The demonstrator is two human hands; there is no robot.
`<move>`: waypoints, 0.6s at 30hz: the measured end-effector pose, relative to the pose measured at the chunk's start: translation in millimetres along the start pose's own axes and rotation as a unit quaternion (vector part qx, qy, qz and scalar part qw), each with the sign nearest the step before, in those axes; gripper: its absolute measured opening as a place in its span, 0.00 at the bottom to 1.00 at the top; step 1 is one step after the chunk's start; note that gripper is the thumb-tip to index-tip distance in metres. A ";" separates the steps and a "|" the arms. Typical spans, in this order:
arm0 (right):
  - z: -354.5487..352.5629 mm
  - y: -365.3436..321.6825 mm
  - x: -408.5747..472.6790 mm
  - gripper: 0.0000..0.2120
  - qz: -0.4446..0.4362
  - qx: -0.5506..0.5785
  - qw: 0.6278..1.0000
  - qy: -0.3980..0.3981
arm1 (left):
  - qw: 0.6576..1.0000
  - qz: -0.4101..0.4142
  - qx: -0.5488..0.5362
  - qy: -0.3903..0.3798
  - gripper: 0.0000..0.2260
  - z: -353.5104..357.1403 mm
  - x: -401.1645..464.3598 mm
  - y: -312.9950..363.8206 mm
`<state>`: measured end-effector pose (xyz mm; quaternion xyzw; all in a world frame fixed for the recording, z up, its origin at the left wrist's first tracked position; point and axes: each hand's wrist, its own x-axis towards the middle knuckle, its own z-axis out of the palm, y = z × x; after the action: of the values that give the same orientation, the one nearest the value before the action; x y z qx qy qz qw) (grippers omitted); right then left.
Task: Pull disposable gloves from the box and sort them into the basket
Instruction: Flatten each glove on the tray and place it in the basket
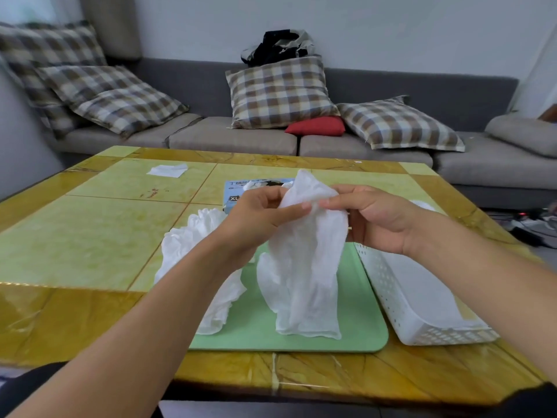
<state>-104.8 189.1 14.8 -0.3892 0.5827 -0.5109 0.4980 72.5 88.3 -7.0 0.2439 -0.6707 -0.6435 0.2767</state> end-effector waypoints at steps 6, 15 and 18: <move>5.3 13.1 -7.7 0.19 0.070 0.061 0.995 -0.034 | 0.998 -0.027 -0.053 -0.036 0.23 -8.5 -2.6 0.1; 1.4 9.6 -10.2 0.23 0.025 0.086 0.996 -0.020 | 0.994 -0.050 -0.057 -0.074 0.18 -20.4 -1.9 10.1; -1.4 16.1 -2.5 0.18 0.056 0.073 0.996 -0.013 | 0.989 -0.118 0.008 -0.091 0.16 -21.1 3.0 5.8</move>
<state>-104.7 194.6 -0.6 -0.3246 0.5584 -0.5184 0.5605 84.9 71.1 -0.6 0.2638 -0.6646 -0.6861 0.1344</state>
